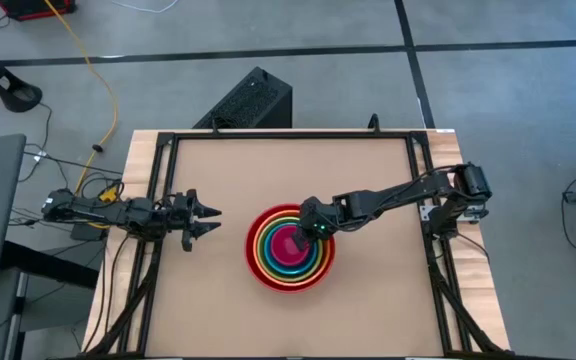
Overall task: Nest bowls inside each other
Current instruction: Stack the pink bowl on top of the blue bowl, then return to Home Position
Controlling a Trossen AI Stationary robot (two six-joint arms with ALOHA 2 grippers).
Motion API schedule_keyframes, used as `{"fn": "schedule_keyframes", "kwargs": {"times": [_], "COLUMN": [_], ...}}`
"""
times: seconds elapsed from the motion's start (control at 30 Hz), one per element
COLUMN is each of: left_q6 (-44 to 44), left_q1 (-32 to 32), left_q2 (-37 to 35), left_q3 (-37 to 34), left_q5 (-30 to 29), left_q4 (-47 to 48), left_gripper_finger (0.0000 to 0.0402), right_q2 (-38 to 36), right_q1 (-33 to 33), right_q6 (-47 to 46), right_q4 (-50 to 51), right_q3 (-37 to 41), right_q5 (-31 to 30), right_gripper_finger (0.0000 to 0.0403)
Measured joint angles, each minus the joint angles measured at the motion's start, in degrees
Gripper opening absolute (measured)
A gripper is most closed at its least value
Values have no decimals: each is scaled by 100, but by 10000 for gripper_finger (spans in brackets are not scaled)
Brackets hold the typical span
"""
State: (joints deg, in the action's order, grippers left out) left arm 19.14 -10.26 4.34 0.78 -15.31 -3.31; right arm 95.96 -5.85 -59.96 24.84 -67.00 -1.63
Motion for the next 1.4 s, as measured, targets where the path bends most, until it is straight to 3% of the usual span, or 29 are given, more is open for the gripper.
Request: {"fn": "schedule_keyframes", "kwargs": {"times": [0.33,0.63,0.83,1.03,1.17,1.4], "left_q6": [-2,2,-94,242,350,358], "left_q1": [2,0,0,1,2,2], "left_q2": [0,0,0,1,0,2], "left_q3": [2,2,4,4,4,4], "left_q5": [0,0,-80,-110,-261,-337], "left_q4": [22,28,28,-40,-92,-109], "left_gripper_finger": [176,176,176,176,176,176], "right_q2": [-185,-817,-1563,-2372,-2979,-4210], "right_q1": [36,12,-199,-611,-741,-576], "right_q6": [181,557,1521,2989,3671,3909], "right_q4": [189,288,308,202,-538,-2259], "right_q3": [0,0,0,59,577,2485], "right_q5": [4,85,137,-494,-602,-581], "right_gripper_finger": [110,113,113,113,113,113]}}
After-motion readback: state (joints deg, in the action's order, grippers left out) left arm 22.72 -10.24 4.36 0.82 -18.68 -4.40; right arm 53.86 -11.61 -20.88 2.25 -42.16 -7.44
